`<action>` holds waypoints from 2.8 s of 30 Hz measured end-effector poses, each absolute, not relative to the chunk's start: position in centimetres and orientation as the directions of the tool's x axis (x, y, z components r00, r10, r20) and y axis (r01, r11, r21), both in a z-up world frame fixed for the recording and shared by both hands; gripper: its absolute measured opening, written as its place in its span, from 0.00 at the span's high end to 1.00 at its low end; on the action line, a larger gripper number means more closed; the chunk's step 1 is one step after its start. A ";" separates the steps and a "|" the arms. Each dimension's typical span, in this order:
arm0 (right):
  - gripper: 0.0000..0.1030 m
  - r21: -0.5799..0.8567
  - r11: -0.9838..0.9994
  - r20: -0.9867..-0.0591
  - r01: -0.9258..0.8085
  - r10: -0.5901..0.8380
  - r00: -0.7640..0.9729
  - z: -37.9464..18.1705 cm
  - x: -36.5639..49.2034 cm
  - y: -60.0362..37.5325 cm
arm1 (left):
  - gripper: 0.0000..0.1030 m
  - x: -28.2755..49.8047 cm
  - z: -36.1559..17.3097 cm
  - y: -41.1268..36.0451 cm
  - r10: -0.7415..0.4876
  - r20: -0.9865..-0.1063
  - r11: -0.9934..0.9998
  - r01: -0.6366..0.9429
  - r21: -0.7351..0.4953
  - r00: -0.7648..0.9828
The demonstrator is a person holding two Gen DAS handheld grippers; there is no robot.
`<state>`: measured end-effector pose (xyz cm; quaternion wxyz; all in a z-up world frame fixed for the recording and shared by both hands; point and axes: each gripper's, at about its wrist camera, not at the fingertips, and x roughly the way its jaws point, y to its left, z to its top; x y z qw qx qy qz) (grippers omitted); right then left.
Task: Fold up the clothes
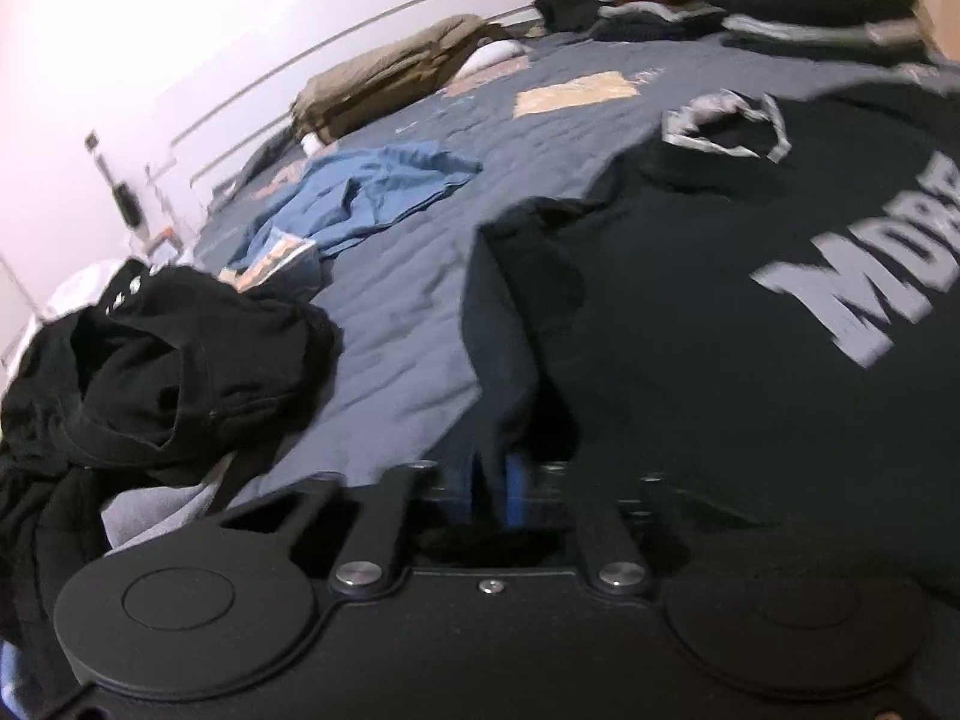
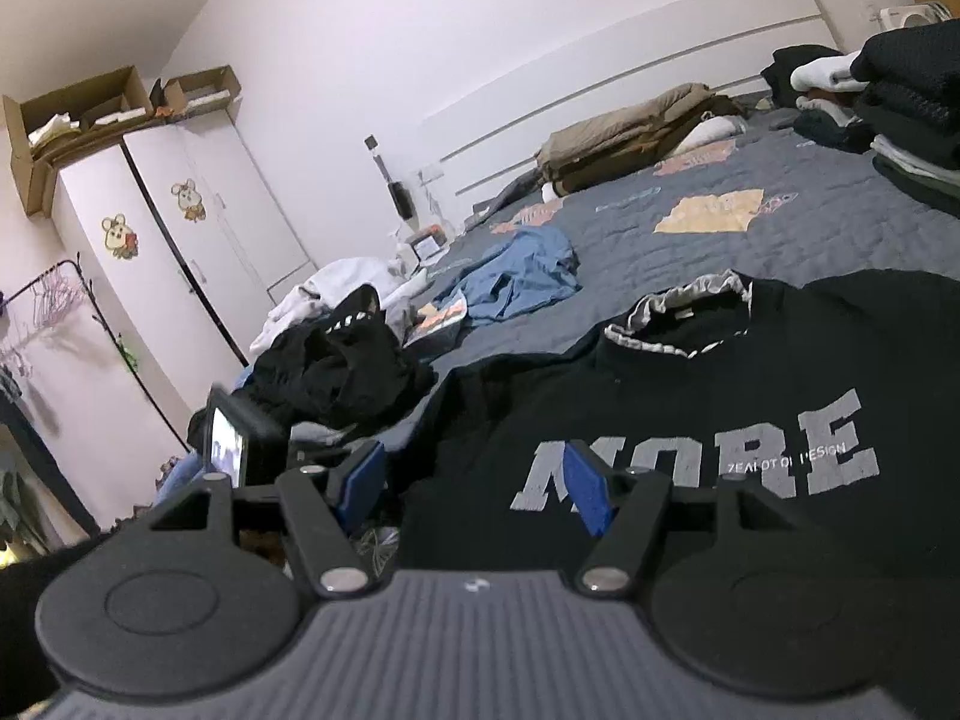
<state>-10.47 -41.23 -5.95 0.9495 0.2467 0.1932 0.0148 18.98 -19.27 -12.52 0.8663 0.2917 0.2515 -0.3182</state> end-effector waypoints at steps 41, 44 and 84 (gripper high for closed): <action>0.37 0.510 0.860 -0.352 0.035 0.171 0.920 -5.8 -10.7 -40.9 | 0.92 21.8 -13.4 -10.8 -0.534 -0.602 0.835 0.256 -0.488 0.594; 0.37 0.506 0.862 -0.348 0.035 0.167 0.922 -5.8 -10.9 -41.0 | 0.93 21.5 -11.1 -10.0 -0.536 -0.541 0.827 0.275 -0.490 0.649; 0.36 0.457 0.887 -0.438 -0.063 0.287 0.852 -5.9 -11.3 -36.8 | 0.54 -1.0 -12.0 -2.5 -0.584 -0.682 0.808 0.397 -0.435 0.440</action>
